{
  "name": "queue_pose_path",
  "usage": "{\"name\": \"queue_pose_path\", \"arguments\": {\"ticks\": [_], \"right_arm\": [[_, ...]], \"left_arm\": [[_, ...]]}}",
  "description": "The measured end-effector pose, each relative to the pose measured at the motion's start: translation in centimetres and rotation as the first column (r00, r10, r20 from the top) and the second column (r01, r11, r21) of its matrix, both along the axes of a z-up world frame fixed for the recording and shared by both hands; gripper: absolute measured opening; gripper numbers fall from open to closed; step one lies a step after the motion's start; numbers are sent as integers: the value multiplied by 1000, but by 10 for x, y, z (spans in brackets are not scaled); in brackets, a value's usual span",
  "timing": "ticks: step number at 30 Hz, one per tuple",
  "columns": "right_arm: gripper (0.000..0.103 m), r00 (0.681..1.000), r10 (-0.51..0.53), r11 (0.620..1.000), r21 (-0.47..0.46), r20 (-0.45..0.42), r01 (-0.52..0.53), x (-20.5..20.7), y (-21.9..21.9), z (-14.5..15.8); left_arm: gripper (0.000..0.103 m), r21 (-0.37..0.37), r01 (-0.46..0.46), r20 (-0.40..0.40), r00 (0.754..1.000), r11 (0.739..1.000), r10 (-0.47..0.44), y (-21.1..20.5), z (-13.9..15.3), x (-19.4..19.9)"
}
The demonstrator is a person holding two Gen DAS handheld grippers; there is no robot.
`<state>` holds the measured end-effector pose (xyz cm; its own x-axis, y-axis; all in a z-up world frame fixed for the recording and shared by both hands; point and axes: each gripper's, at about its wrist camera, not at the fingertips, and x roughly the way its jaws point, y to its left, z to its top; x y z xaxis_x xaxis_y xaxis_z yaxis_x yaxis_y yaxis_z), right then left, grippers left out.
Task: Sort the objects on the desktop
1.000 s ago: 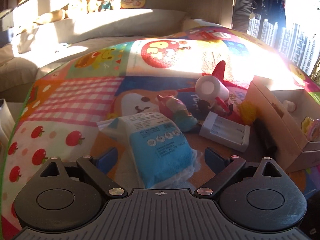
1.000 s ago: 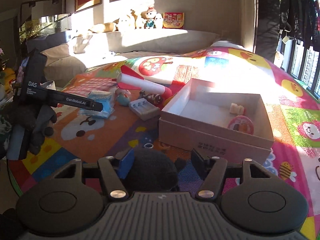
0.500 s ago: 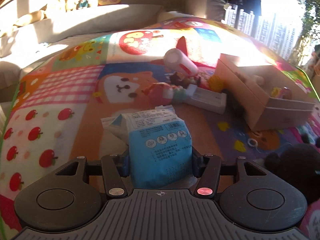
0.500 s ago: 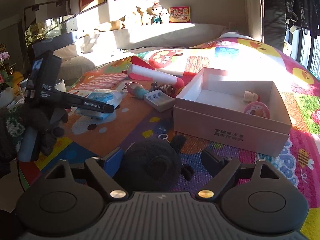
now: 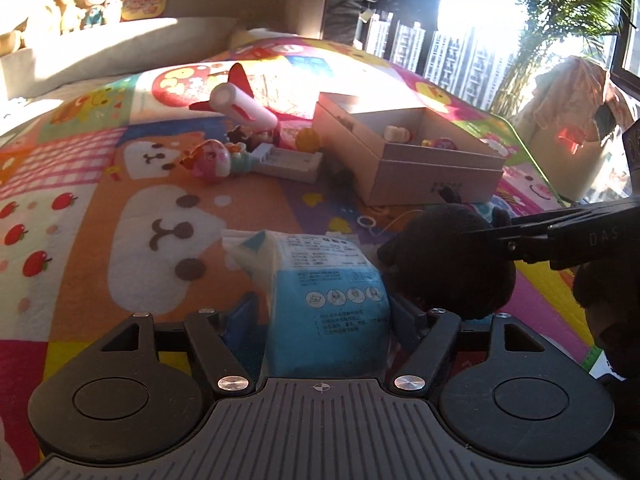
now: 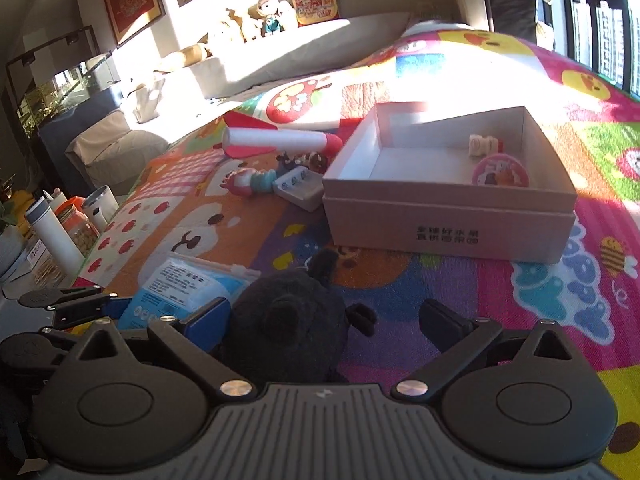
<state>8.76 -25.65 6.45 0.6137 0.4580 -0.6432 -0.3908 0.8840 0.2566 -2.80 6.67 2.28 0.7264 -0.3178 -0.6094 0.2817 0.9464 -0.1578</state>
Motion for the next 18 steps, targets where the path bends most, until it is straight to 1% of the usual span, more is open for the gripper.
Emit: {"name": "queue_pose_path", "arguments": {"ticks": [1,2,3,4,5,6,8,9,10,11,12,15,18], "right_arm": [[100,1000,21,1000,4,-8,-21,-1,3,-1],[98,999,40,999,-2,-4,-40,-2,6,-2],[93,998,59,998,-5,0,-59,-3,9,-2],[90,996,85,996,-6,-1,-85,-4,13,-3],[86,994,105,994,-7,-8,-105,-5,17,-3],[84,993,117,993,-11,-13,-117,-5,19,-4],[84,990,134,991,-19,-39,-135,-4,24,-9],[82,989,135,990,-16,-60,-137,-2,25,-12],[78,987,139,990,-9,-83,-140,1,26,-15],[70,984,148,989,7,-98,-148,3,26,-16],[66,984,147,989,13,-98,-147,3,25,-15],[65,996,82,994,-70,-35,-84,-1,20,-10],[65,999,26,994,-109,-32,-29,-2,-1,-8]], "left_arm": [[84,-4,-9,1,1000,1000,9,2,0,0],[86,-8,-16,3,1000,1000,16,4,1,-1],[90,-12,-24,5,1000,1000,24,6,1,-1],[92,-16,-33,7,999,999,33,8,2,-2],[93,-19,-37,8,999,999,38,9,3,-2],[94,-22,-39,10,999,999,40,10,3,-3],[94,-26,-42,12,999,999,43,11,4,-4],[94,-26,-44,11,999,999,44,11,4,-4],[94,-27,-47,9,999,999,48,11,4,-3],[94,-27,-50,7,999,998,51,11,4,-3],[95,-28,-52,5,999,998,53,11,4,-4],[96,-29,-54,7,999,998,54,11,5,-6],[97,-36,-48,-3,999,998,48,11,4,-5]]}}
